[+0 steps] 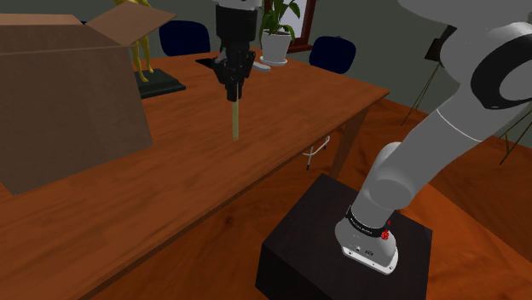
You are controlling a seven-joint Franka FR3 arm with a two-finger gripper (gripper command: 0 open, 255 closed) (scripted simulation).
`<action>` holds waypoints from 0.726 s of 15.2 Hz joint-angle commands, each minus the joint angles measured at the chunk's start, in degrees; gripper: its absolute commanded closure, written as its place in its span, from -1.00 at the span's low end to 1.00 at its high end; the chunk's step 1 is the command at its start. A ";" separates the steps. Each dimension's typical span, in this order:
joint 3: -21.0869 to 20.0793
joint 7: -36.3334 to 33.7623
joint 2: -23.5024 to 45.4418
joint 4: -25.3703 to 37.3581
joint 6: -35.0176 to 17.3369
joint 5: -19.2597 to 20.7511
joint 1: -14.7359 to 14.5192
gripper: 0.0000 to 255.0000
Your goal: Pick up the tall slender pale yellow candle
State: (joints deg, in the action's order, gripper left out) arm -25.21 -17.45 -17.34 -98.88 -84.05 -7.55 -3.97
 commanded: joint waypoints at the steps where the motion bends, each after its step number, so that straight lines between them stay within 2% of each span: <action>1: -0.01 -0.15 0.48 1.85 1.42 0.18 0.07 1.00; 11: -0.92 -1.83 5.17 14.60 9.77 1.81 0.33 1.00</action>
State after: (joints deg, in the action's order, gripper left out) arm -25.97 -19.04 -12.76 -85.79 -75.25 -5.94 -3.65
